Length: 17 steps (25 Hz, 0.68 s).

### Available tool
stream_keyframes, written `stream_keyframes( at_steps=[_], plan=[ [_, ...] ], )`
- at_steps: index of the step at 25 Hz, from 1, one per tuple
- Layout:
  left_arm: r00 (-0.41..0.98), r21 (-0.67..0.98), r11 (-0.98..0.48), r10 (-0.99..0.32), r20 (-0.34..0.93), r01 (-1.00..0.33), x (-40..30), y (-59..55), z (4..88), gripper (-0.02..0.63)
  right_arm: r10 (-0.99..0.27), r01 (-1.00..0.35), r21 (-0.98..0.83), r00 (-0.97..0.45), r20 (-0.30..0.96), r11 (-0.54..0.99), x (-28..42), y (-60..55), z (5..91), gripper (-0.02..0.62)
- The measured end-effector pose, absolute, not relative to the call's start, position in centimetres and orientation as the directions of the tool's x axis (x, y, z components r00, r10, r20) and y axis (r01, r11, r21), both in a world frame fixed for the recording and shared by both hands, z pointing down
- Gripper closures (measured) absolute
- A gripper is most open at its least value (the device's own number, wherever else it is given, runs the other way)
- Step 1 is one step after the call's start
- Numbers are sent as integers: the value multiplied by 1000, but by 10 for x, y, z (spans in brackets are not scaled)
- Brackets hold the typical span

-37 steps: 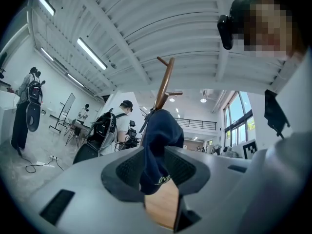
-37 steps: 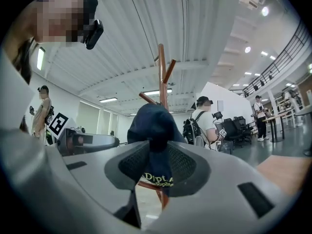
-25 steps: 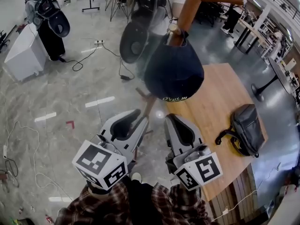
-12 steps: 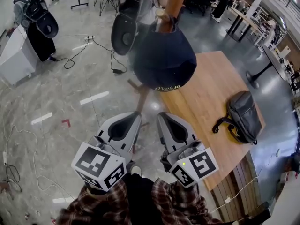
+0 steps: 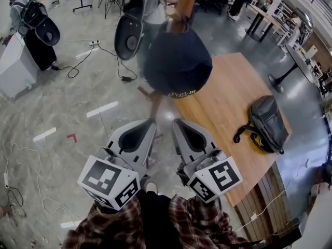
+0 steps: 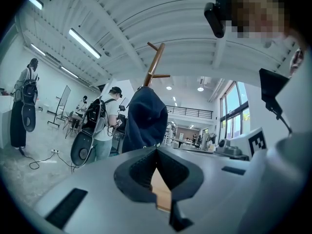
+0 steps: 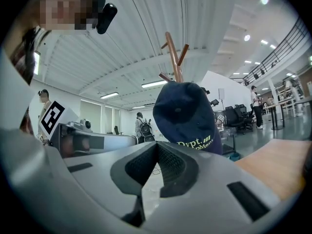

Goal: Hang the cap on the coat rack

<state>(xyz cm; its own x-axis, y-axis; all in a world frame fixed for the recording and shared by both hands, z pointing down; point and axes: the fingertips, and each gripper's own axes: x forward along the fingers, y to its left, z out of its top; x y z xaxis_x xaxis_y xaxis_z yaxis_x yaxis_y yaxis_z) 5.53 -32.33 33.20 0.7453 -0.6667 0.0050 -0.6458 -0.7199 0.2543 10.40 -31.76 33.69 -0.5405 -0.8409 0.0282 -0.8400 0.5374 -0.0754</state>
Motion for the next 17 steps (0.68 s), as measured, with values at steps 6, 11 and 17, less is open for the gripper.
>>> stream_keyframes(
  at_steps=[6,11,17],
  plan=[
    [747,255,-723,-665,-3,-642,59,-322,329,595,-849,-847,-79,-529,23,526,113,-315,335,584],
    [753,262,-728,-658,-7,-633,69,-324,326,595,-851,-849,-80,-525,21,522,123,-318,333,584],
    [759,265,-734,-650,-10,-625,63,-322,325,595,-853,-851,-81,-521,21,518,116,-316,331,584]
  ],
)
